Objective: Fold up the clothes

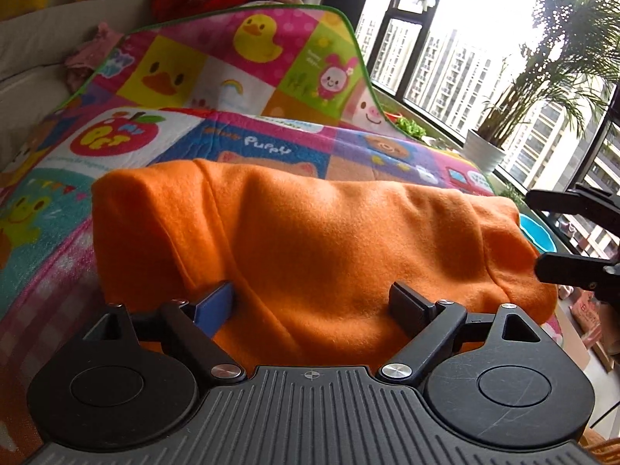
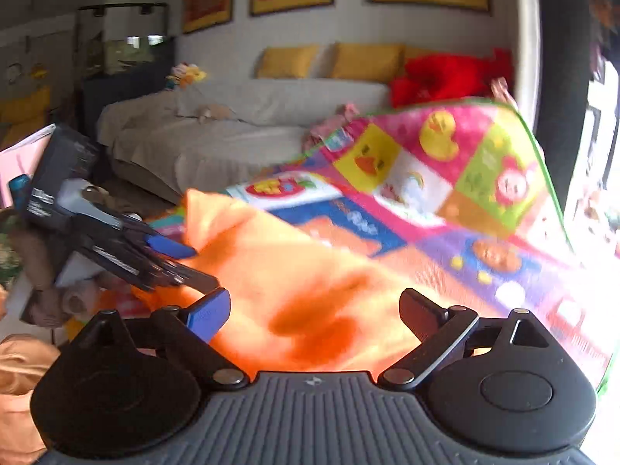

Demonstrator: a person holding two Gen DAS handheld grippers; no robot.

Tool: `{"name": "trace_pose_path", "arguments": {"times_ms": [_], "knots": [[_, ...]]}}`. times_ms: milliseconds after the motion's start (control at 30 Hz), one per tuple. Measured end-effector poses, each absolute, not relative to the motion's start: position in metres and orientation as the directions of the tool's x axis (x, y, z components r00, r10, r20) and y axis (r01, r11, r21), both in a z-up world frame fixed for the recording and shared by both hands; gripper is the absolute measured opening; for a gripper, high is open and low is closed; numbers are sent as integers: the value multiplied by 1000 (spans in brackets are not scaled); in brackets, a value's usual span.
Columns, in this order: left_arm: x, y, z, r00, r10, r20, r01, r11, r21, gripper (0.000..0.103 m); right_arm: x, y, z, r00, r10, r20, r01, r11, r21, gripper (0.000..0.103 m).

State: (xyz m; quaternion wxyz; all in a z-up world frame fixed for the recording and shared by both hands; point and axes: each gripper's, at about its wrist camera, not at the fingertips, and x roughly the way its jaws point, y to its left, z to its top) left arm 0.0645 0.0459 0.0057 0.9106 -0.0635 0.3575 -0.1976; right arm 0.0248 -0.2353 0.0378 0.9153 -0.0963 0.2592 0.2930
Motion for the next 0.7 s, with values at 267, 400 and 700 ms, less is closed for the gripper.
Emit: {"name": "trace_pose_path", "arguments": {"times_ms": [267,400,700], "knots": [[51,64,14,670,-414,-616,309,910,-275,93,51,-232,-22,676,425,-602,-514,857,28,103],[48,66,29,705,-396,-588,281,918,-281,94,49,-238,-30,679,435,-592,-464,879,113,103],[55,81,-2,662,-330,-673,183,942,-282,94,35,-279,8,742,441,-505,-377,897,230,103]]}}
